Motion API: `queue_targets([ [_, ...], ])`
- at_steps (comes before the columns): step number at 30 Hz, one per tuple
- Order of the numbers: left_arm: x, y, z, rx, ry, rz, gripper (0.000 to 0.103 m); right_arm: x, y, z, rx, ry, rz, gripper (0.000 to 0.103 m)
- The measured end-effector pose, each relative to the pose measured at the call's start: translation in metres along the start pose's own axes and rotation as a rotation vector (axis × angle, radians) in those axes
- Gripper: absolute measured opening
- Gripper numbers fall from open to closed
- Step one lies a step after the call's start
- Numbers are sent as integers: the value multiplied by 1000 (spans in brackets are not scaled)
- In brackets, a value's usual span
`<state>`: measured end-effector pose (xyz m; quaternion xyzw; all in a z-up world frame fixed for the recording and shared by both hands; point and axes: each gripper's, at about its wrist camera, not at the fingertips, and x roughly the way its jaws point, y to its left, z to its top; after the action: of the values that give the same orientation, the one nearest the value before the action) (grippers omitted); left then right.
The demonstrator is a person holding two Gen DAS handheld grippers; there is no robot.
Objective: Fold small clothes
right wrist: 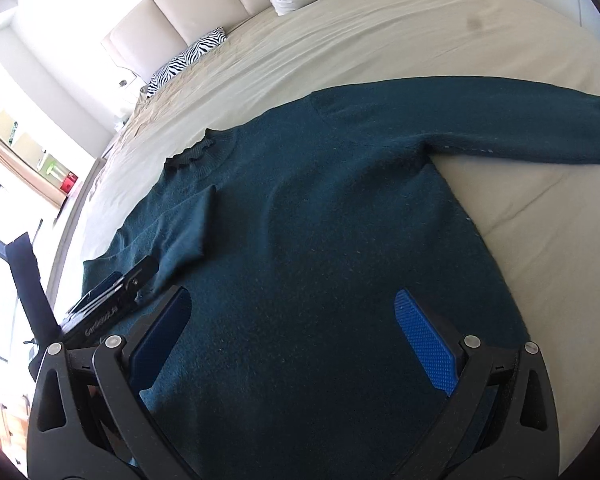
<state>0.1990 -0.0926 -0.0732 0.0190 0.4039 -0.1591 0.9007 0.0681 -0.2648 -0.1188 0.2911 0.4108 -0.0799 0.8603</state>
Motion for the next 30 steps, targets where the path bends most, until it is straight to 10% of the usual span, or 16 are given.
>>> queue_targets([
  [7, -27, 77, -12, -239, -52, -60, 88, 82, 58, 31, 22, 193, 151, 102],
  [11, -34, 109, -30, -331, -52, -75, 74, 121, 82, 44, 14, 226, 99, 92],
  [16, -27, 136, -46, -430, -44, -83, 63, 143, 111, 55, -143, 229, -13, 29],
  [19, -32, 143, -50, -461, -73, -93, 61, 141, 124, 54, -267, 207, -70, 11],
  [30, -54, 170, -55, -556, -163, -127, 60, 111, 74, 98, -162, 135, -43, 0],
])
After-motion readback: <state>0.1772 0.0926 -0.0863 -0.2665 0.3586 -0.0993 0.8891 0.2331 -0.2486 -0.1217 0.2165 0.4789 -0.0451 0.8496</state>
